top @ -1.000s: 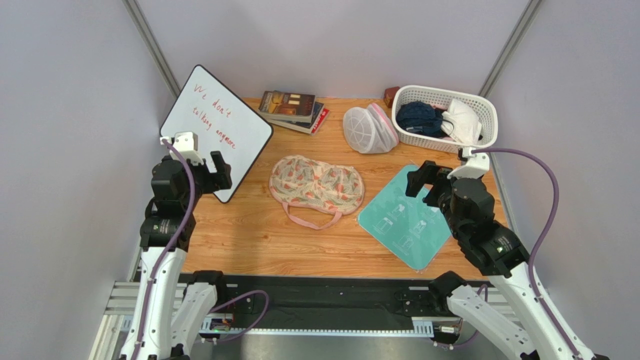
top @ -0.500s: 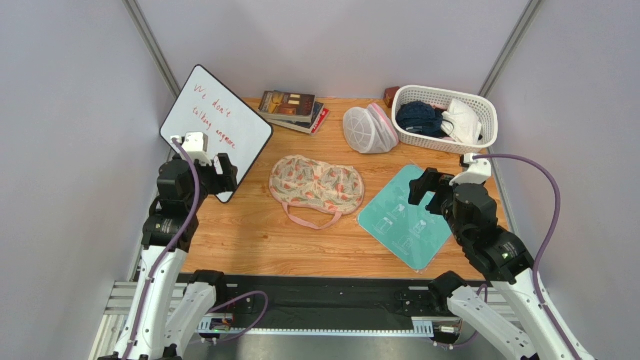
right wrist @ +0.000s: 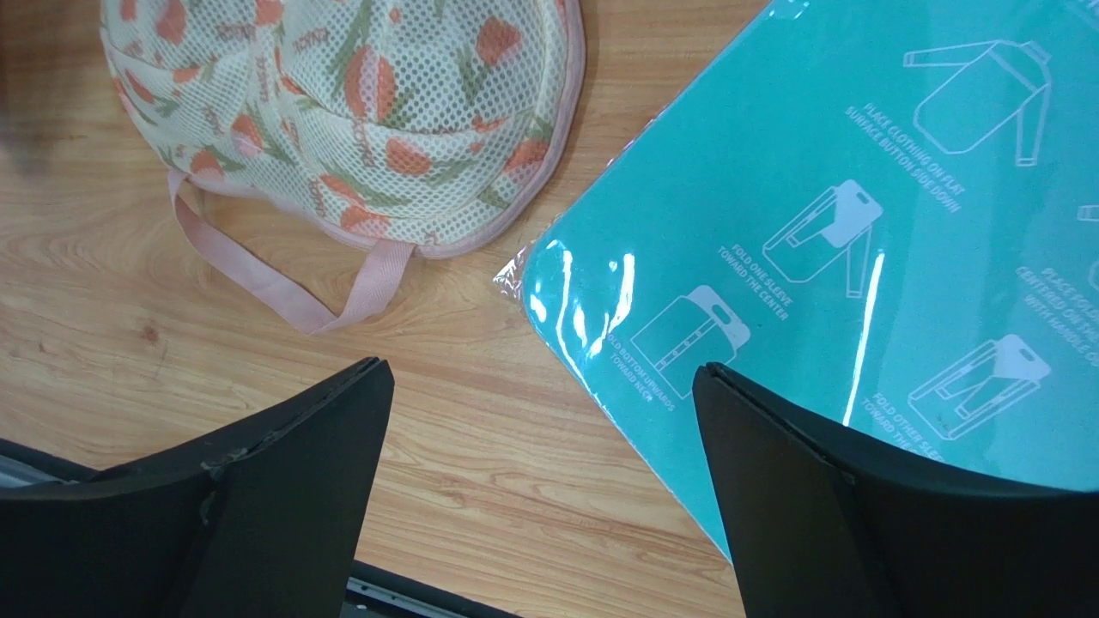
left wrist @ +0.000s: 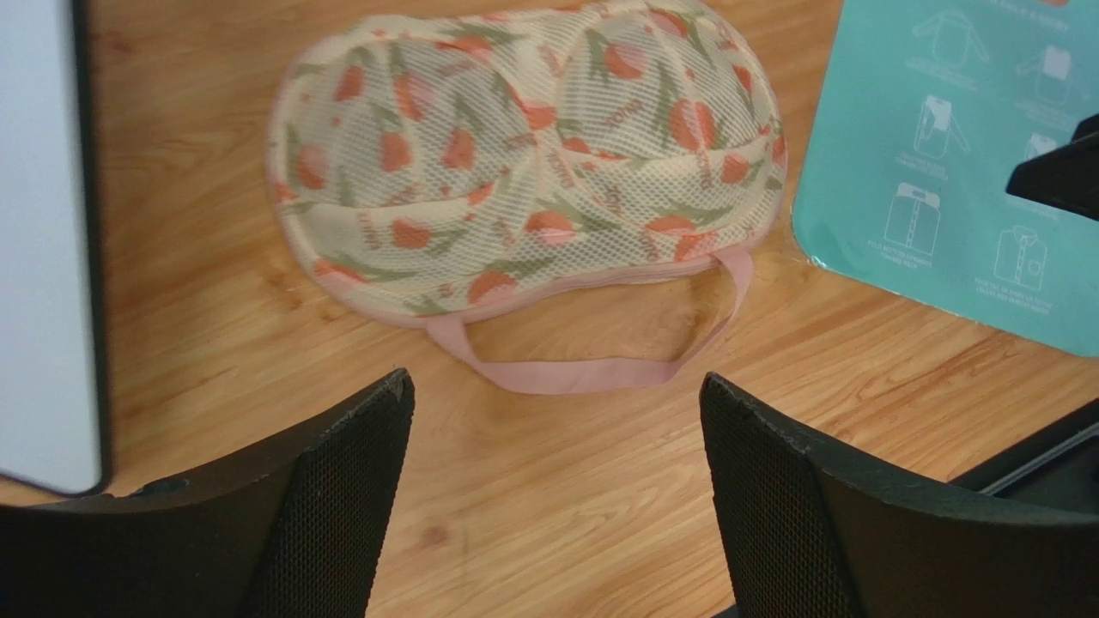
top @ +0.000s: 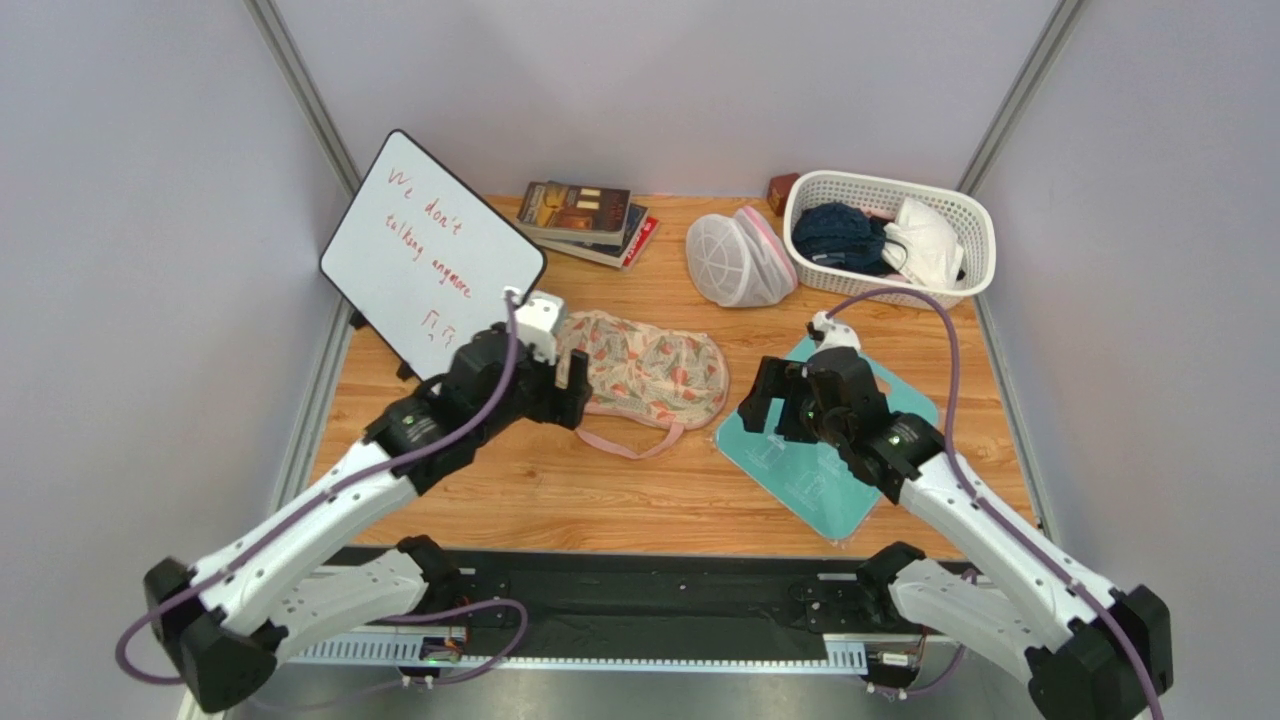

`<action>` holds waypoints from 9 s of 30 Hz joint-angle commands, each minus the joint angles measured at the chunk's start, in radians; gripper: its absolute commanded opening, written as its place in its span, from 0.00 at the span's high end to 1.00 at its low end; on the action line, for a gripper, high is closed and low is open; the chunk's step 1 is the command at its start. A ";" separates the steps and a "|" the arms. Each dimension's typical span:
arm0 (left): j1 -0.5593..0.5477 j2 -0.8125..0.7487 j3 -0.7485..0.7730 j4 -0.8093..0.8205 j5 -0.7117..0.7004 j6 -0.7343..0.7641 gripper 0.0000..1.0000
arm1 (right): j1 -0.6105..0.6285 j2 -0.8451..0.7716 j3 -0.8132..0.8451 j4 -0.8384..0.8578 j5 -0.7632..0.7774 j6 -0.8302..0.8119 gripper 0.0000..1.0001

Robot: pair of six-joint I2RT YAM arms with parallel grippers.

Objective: Unzip the laundry bag and remove the bra
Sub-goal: Adjust the laundry bag at the center of the board, then unzip the laundry bag at the center of the board.

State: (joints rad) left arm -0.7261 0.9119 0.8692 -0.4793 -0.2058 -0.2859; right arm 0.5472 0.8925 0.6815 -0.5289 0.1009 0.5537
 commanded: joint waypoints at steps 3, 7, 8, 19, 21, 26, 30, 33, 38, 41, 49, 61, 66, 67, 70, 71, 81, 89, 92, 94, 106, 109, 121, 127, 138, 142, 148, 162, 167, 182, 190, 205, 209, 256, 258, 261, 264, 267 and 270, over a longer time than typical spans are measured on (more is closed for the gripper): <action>-0.042 0.278 0.011 0.191 0.085 -0.144 0.11 | 0.003 0.204 0.067 0.210 -0.056 -0.004 0.05; -0.041 0.395 0.074 0.200 0.080 -0.128 0.09 | -0.042 0.347 0.121 0.274 -0.086 -0.020 0.07; -0.041 0.433 0.082 0.208 0.094 -0.124 0.09 | -0.053 0.373 0.134 0.289 -0.131 -0.018 0.07; 0.017 0.496 -0.006 0.285 0.154 -0.145 0.07 | -0.119 0.756 0.294 0.417 -0.282 -0.034 0.18; 0.025 0.501 -0.015 0.274 0.158 -0.145 0.07 | -0.121 0.786 0.296 0.426 -0.268 -0.028 0.19; 0.037 0.490 -0.076 0.317 0.177 -0.162 0.07 | -0.119 0.818 0.293 0.434 -0.236 -0.026 0.22; 0.044 0.473 -0.147 0.375 0.184 -0.179 0.07 | -0.119 0.844 0.282 0.438 -0.253 -0.021 0.30; 0.054 0.495 -0.141 0.384 0.183 -0.164 0.07 | -0.119 0.849 0.260 0.437 -0.286 -0.009 0.39; 0.079 0.558 -0.124 0.421 0.178 -0.139 0.07 | -0.104 0.789 0.187 0.443 -0.306 0.025 0.44; 0.088 0.574 -0.113 0.442 0.175 -0.127 0.07 | -0.070 0.745 0.145 0.425 -0.300 0.034 0.44; 0.103 0.591 -0.068 0.426 0.164 -0.090 0.07 | 0.108 0.597 0.050 0.356 -0.264 0.107 0.44; 0.103 0.484 -0.056 0.306 0.137 -0.065 0.07 | 0.275 0.254 0.085 0.098 -0.132 0.095 0.12; 0.103 0.404 -0.045 0.254 0.135 -0.082 0.06 | 0.145 0.169 0.110 0.105 -0.085 -0.020 0.05; 0.103 0.404 -0.044 0.245 0.146 -0.093 0.05 | 0.117 0.178 0.104 0.137 -0.171 -0.032 0.05; 0.105 0.447 -0.032 0.240 0.164 -0.117 0.05 | 0.034 0.246 0.084 0.306 -0.303 -0.058 0.06; 0.109 0.462 -0.023 0.240 0.164 -0.125 0.05 | 0.022 0.300 0.089 0.344 -0.326 -0.064 0.06; 0.175 0.558 -0.006 0.306 0.223 -0.171 0.05 | -0.015 0.611 0.164 0.503 -0.444 -0.106 0.06; 0.208 0.564 0.010 0.329 0.238 -0.167 0.05 | 0.006 0.663 0.124 0.581 -0.512 -0.057 0.08; 0.209 0.544 0.031 0.303 0.227 -0.153 0.05 | 0.020 0.635 0.110 0.578 -0.506 -0.054 0.08; 0.208 0.518 0.050 0.265 0.218 -0.138 0.05 | 0.026 0.611 0.102 0.578 -0.514 -0.038 0.08; 0.103 0.424 0.074 0.226 0.279 -0.075 0.06 | 0.037 0.212 -0.045 0.323 -0.277 -0.045 0.09; 0.103 0.481 0.099 0.238 0.331 -0.068 0.06 | 0.039 0.158 -0.138 0.345 -0.283 -0.035 0.16; 0.117 0.748 0.243 0.213 0.286 -0.022 0.06 | 0.039 0.194 -0.212 0.402 -0.127 -0.103 0.32; 0.163 0.778 0.220 0.220 0.318 0.007 0.06 | 0.049 0.281 -0.159 0.425 -0.144 -0.211 0.36; 0.182 0.832 0.237 0.212 0.373 0.045 0.07 | 0.073 0.362 -0.112 0.563 -0.199 -0.377 0.36; 0.186 0.843 0.238 0.211 0.376 0.048 0.07 | 0.073 0.420 -0.079 0.567 -0.216 -0.432 0.36; 0.194 0.846 0.244 0.206 0.384 0.045 0.07 | 0.071 0.499 -0.048 0.576 -0.265 -0.475 0.38; 0.205 0.838 0.237 0.203 0.398 0.051 0.07 | 0.071 0.657 -0.030 0.724 -0.503 -0.506 0.56; 0.208 0.838 0.238 0.200 0.390 0.053 0.07 | 0.071 0.668 -0.023 0.705 -0.549 -0.489 0.64; 0.218 0.835 0.238 0.199 0.382 0.053 0.07 | 0.071 0.654 -0.048 0.626 -0.630 -0.451 0.62; 0.218 0.834 0.237 0.200 0.387 0.051 0.07 | 0.071 0.632 -0.069 0.639 -0.655 -0.445 0.61; 0.218 0.831 0.243 0.194 0.384 0.050 0.08 | 0.071 0.637 -0.059 0.596 -0.668 -0.472 0.78; 0.218 0.834 0.246 0.191 0.385 0.050 0.08 | 0.069 0.637 -0.062 0.580 -0.655 -0.475 0.87; 0.047 1.058 0.545 -0.042 0.152 0.004 0.10 | 0.071 0.517 -0.111 0.656 -0.503 -0.420 0.46; 0.047 1.061 0.539 -0.041 0.155 0.017 0.10 | 0.071 0.539 -0.102 0.676 -0.500 -0.439 0.46; 0.047 1.055 0.521 -0.024 0.164 0.046 0.10 | 0.071 0.592 -0.092 0.723 -0.512 -0.454 0.46; 0.048 1.047 0.502 -0.010 0.184 0.073 0.09 | 0.071 0.626 -0.086 0.773 -0.518 -0.471 0.46; 0.047 1.038 0.487 0.002 0.198 0.083 0.09 | 0.069 0.667 -0.056 0.764 -0.535 -0.489 0.46; 0.047 1.030 0.476 0.008 0.200 0.088 0.09 | 0.071 0.697 -0.037 0.756 -0.561 -0.500 0.49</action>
State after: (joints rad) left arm -0.6796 1.9507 1.3796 -0.4583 -0.0223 -0.2314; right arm 0.6147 1.5528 0.6029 0.1787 -0.4259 0.0994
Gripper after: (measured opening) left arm 0.907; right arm 0.526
